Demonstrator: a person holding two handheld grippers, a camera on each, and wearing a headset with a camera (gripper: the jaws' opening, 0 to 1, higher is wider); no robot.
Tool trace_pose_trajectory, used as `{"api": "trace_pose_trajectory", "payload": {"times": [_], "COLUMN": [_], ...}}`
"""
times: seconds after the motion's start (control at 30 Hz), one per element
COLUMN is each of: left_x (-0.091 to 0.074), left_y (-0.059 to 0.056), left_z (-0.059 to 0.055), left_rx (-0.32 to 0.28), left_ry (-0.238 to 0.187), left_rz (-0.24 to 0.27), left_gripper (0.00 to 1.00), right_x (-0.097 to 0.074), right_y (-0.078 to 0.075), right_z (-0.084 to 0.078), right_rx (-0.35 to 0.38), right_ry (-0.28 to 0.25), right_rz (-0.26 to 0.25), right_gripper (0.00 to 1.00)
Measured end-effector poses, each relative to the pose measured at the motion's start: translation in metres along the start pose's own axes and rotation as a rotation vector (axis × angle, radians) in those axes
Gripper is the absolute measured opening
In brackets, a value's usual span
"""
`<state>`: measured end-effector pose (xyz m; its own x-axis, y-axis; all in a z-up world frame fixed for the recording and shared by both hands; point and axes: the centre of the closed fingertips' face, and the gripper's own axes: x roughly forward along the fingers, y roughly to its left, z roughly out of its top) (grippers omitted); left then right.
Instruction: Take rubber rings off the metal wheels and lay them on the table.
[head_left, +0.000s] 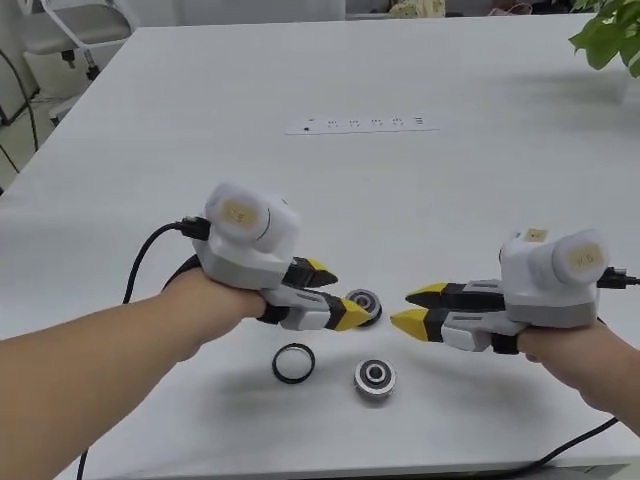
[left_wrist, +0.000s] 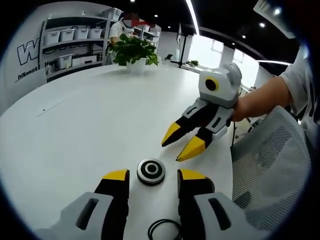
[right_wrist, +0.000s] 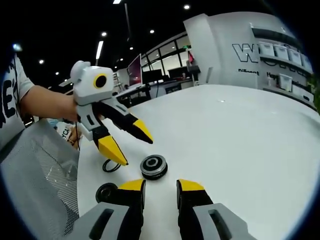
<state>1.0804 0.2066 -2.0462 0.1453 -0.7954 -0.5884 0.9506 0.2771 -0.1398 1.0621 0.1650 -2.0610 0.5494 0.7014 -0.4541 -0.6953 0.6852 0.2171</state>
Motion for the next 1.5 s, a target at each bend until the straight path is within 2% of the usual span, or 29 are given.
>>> {"api": "trace_pose_trajectory", "payload": {"times": [0.23,0.57,0.73,0.97,1.0,1.13,1.5], "left_x": [0.007,0.015,0.017,0.018,0.019,0.019,0.019], "left_y": [-0.001,-0.006,-0.005,0.001,-0.001,-0.002,-0.001], "left_z": [-0.003,-0.005,-0.004,-0.004,-0.004,-0.005,-0.005], "left_rx": [0.005,0.048,0.059,0.104,0.105,0.18,0.199], "left_ry": [0.015,0.04,0.041,0.057,0.059,0.075,0.074], "left_rz": [-0.013,-0.026,-0.017,0.021,0.018,0.032,0.049], "left_gripper": [0.28,0.2,0.16,0.08,0.08,0.08,0.08], "right_x": [0.0,-0.001,-0.001,0.0,0.001,0.003,0.015], "right_y": [0.0,-0.004,-0.004,-0.002,-0.002,-0.001,0.004], "right_z": [-0.001,-0.005,-0.005,-0.006,-0.006,-0.002,-0.002], "right_rx": [-0.002,0.007,0.004,0.006,0.006,0.002,-0.026], "right_ry": [0.005,0.008,0.01,0.011,0.01,0.005,0.024], "right_rz": [0.0,-0.006,-0.005,-0.002,-0.002,0.002,0.021], "right_gripper": [0.22,0.22,0.22,0.22,0.22,0.22,0.2]}}
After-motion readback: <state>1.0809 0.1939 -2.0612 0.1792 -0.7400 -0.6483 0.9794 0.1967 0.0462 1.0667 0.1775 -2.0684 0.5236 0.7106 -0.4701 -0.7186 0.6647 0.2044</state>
